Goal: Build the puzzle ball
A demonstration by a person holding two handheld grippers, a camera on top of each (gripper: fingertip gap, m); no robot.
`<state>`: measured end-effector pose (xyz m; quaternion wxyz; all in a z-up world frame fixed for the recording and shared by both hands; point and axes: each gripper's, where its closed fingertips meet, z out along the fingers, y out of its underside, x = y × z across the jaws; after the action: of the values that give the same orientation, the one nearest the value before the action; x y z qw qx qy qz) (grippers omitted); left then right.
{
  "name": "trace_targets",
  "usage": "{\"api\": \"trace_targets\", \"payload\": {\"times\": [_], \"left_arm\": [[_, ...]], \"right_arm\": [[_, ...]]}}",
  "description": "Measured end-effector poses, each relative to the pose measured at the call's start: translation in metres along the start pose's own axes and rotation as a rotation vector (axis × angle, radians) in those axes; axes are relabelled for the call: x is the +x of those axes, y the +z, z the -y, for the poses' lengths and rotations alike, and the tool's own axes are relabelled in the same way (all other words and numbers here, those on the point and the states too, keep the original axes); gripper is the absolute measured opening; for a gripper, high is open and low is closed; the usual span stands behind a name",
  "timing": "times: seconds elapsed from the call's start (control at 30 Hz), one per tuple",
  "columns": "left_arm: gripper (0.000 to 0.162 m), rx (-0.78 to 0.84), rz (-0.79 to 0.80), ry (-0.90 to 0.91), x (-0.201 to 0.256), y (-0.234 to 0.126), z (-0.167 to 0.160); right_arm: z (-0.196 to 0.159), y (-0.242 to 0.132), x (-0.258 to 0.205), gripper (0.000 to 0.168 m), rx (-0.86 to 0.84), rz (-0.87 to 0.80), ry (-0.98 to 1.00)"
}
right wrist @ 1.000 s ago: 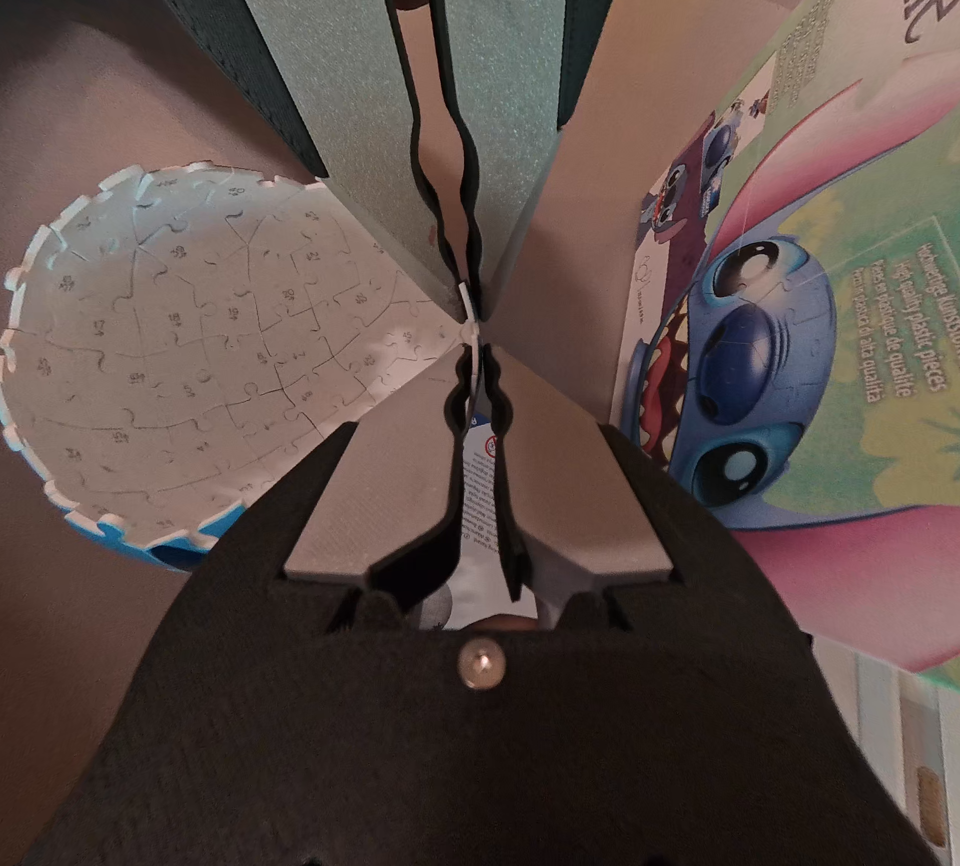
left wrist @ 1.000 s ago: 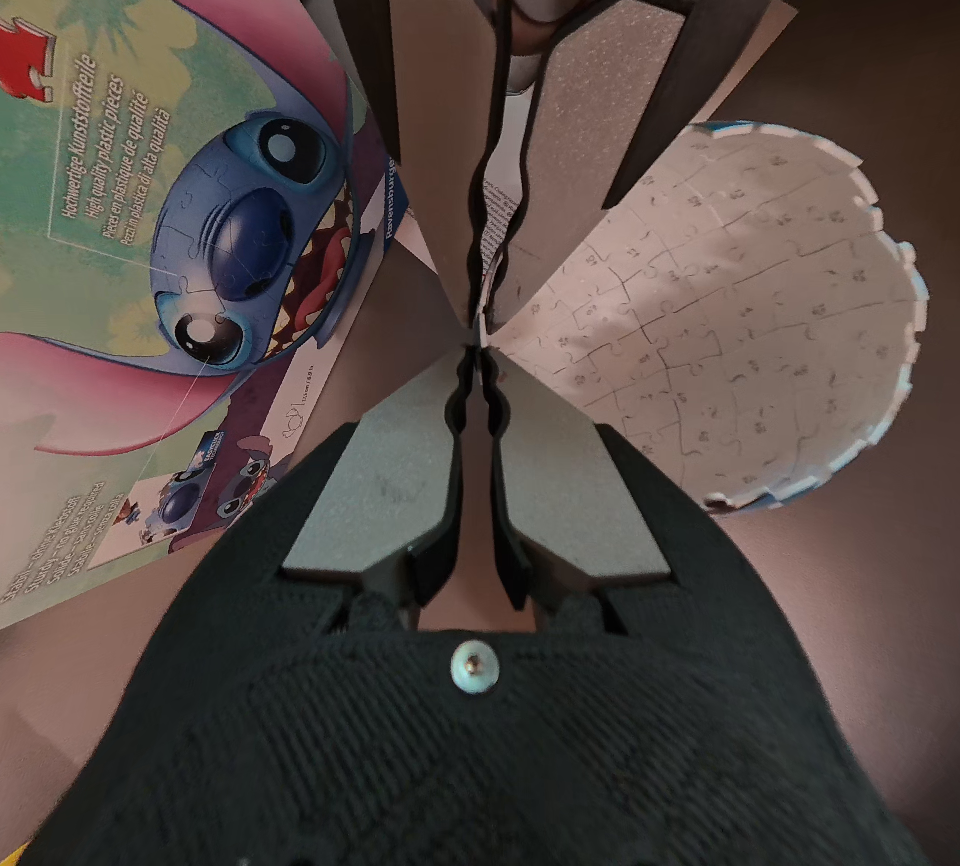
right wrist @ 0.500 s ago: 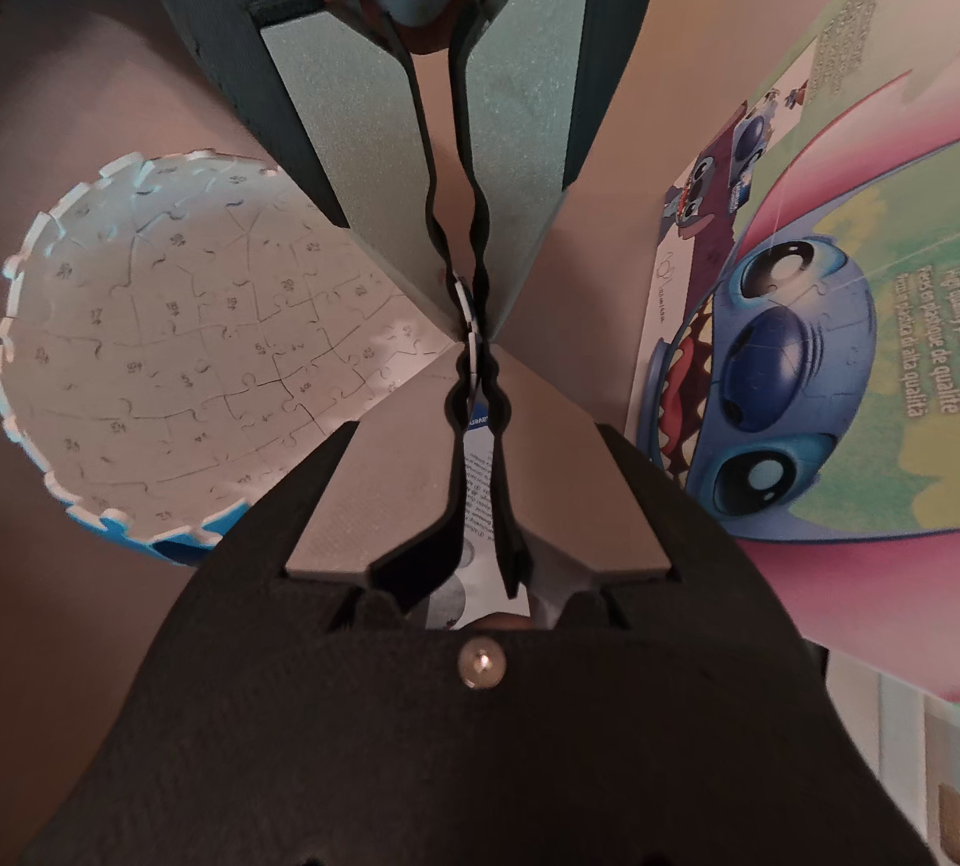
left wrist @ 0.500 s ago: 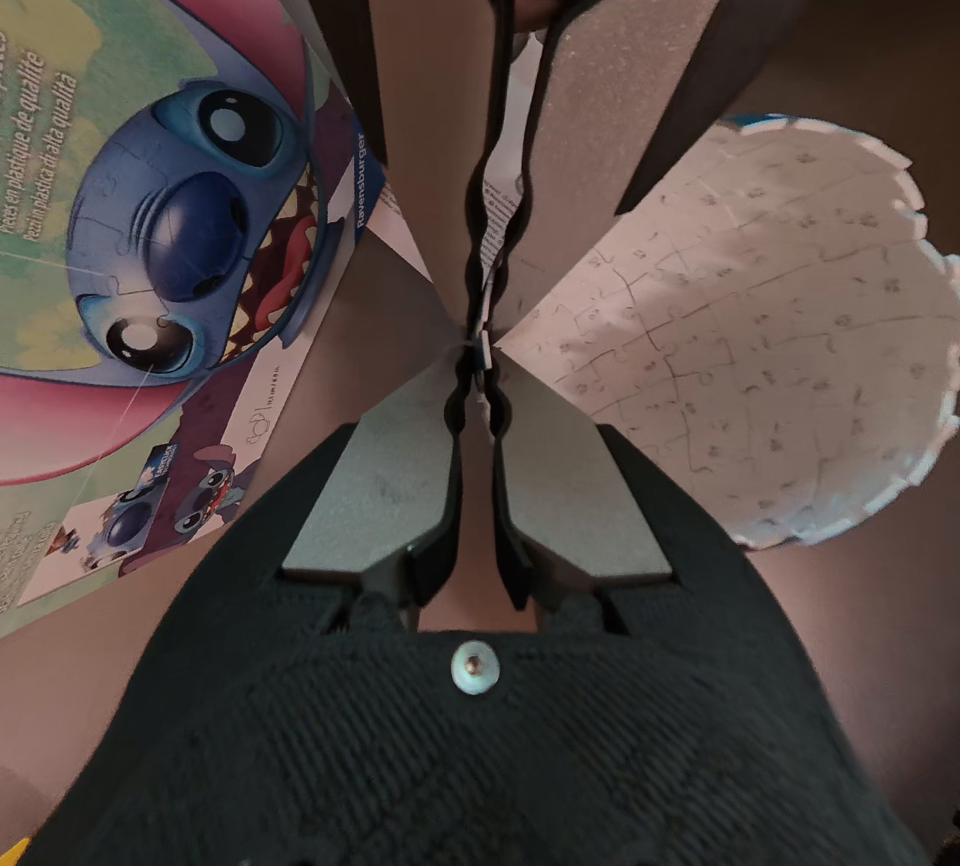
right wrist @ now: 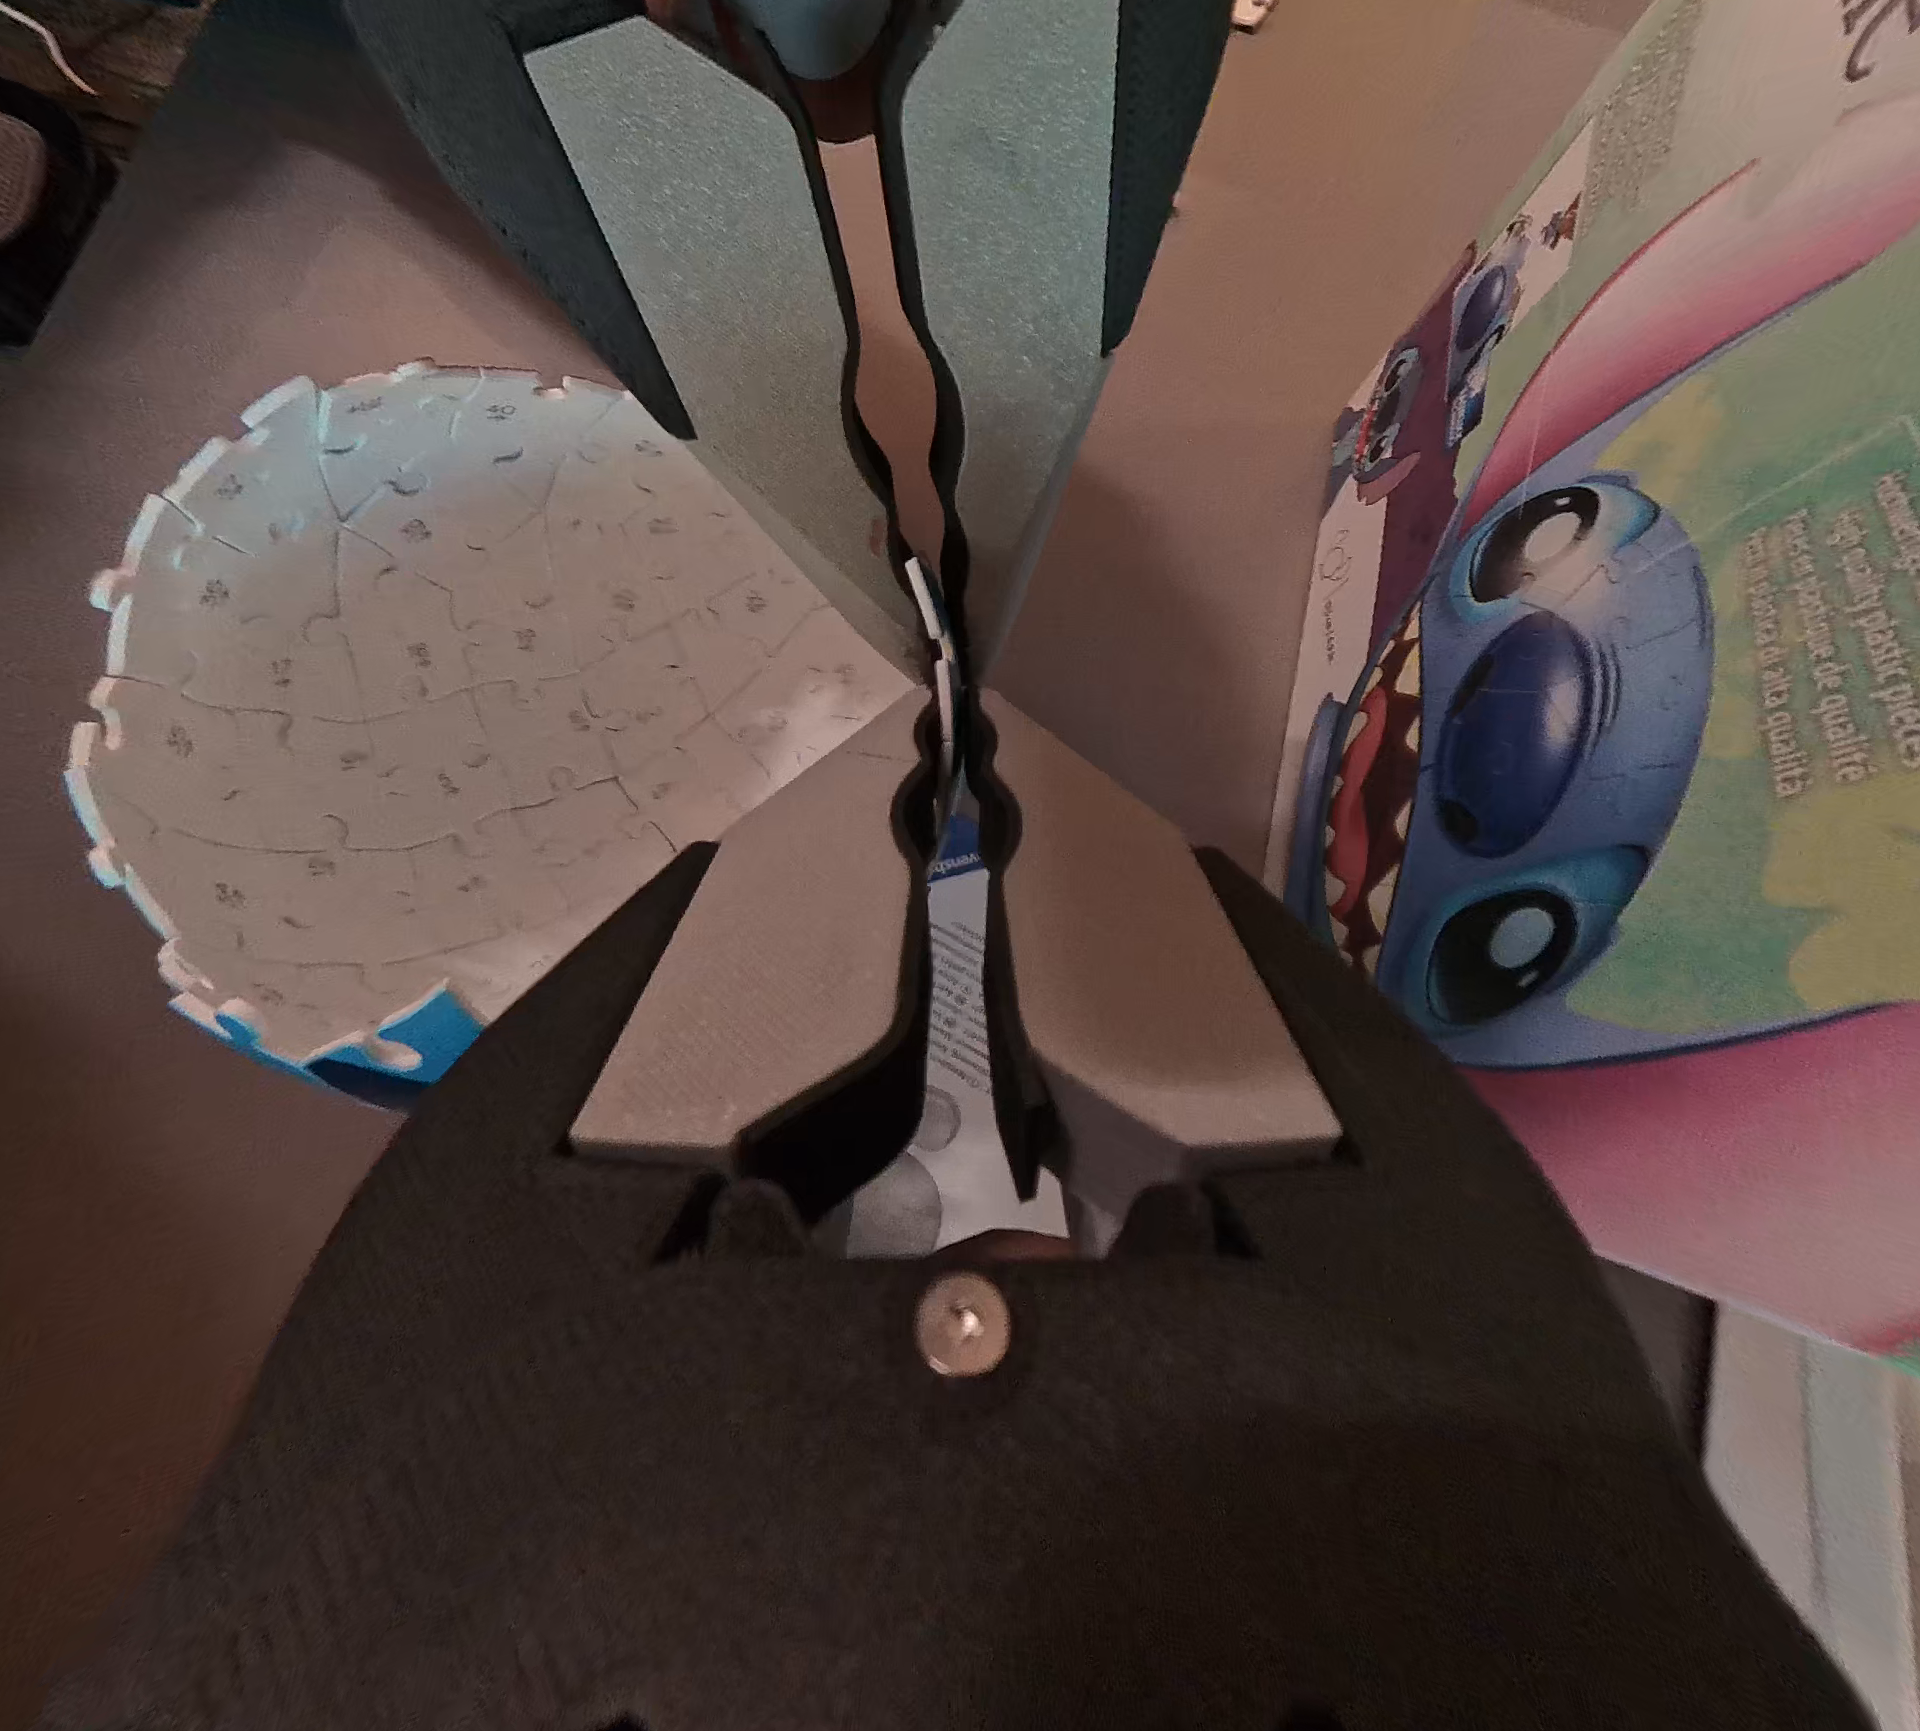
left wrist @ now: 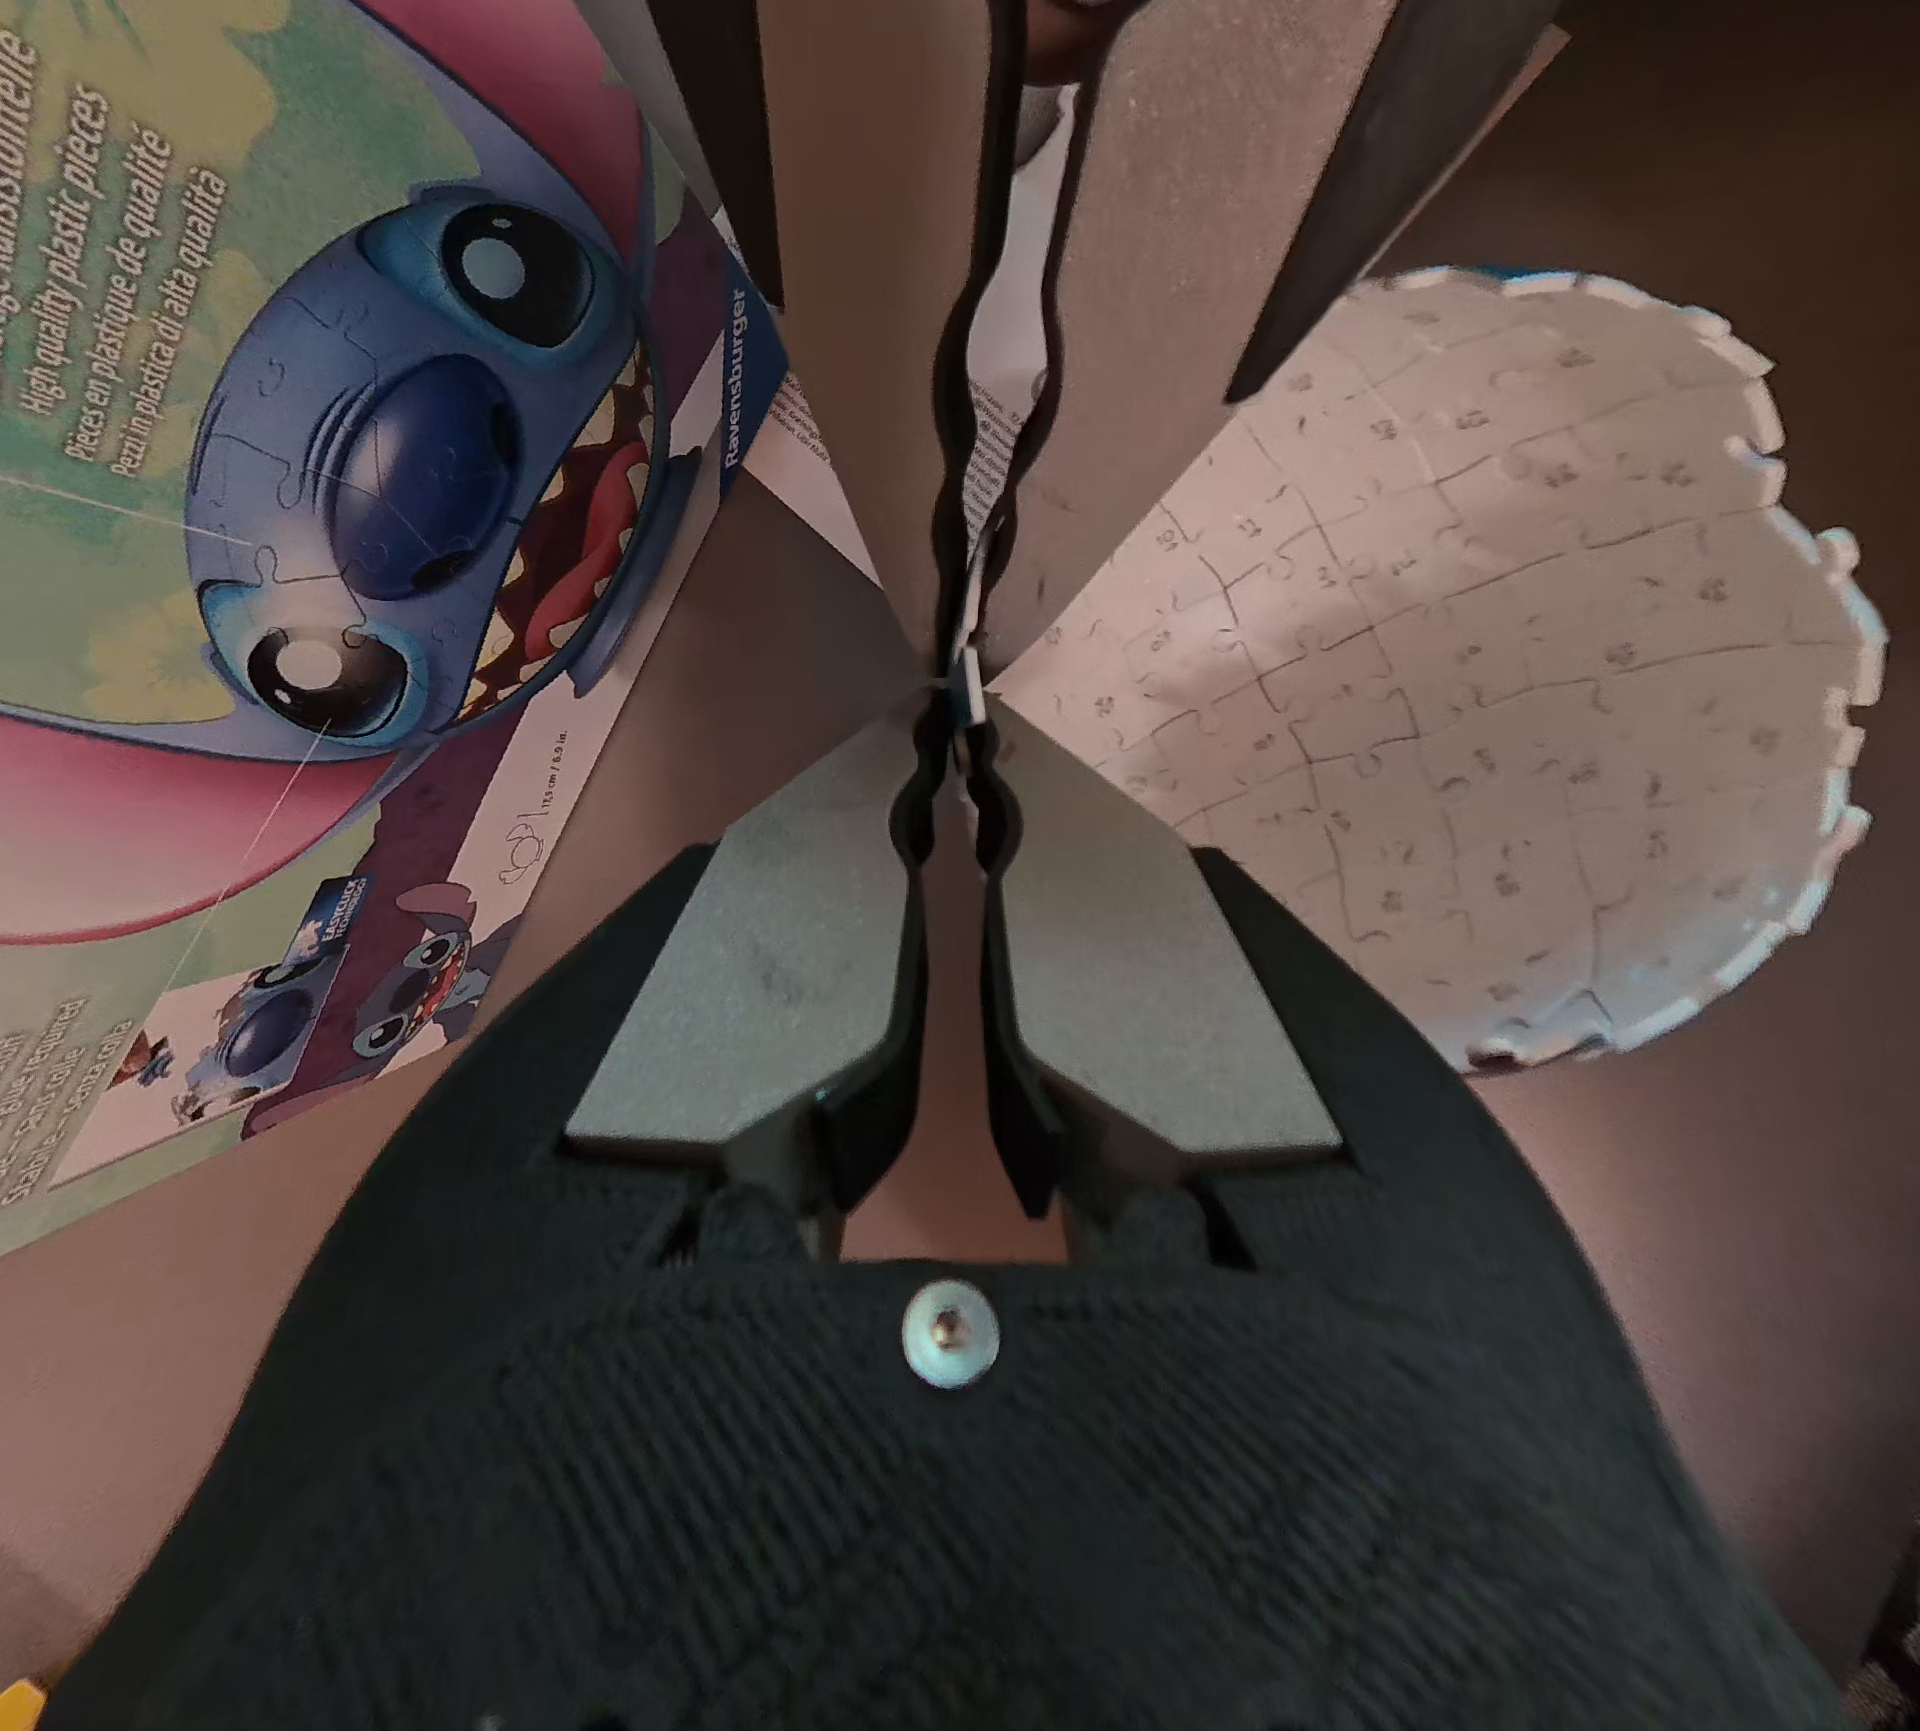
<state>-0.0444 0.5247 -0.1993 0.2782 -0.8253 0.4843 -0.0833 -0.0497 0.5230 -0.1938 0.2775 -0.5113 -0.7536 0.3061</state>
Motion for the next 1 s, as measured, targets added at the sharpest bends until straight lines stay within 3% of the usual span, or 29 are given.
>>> {"api": "trace_targets", "payload": {"times": [0.3, 0.43, 0.5, 0.63, 1.0], "left_arm": [[0.0, -0.04, 0.005, -0.004, 0.001, 0.003, -0.006], [0.0, -0.027, 0.025, -0.01, -0.003, 0.001, -0.005], [0.0, -0.031, 0.024, -0.007, -0.003, 0.001, -0.005], [0.0, -0.027, 0.031, -0.006, -0.003, 0.0, -0.004], [0.0, -0.02, 0.028, 0.001, 0.0, -0.001, -0.002]], "right_arm": [[-0.003, 0.006, 0.0, 0.0, -0.02, -0.043, -0.028], [0.0, 0.005, 0.005, 0.0, 0.005, -0.02, 0.078], [-0.004, 0.0, 0.011, 0.018, -0.025, -0.056, 0.08], [-0.004, -0.007, 0.006, 0.007, -0.032, -0.042, 0.064], [-0.01, -0.013, 0.005, 0.016, -0.088, -0.042, 0.069]]}}
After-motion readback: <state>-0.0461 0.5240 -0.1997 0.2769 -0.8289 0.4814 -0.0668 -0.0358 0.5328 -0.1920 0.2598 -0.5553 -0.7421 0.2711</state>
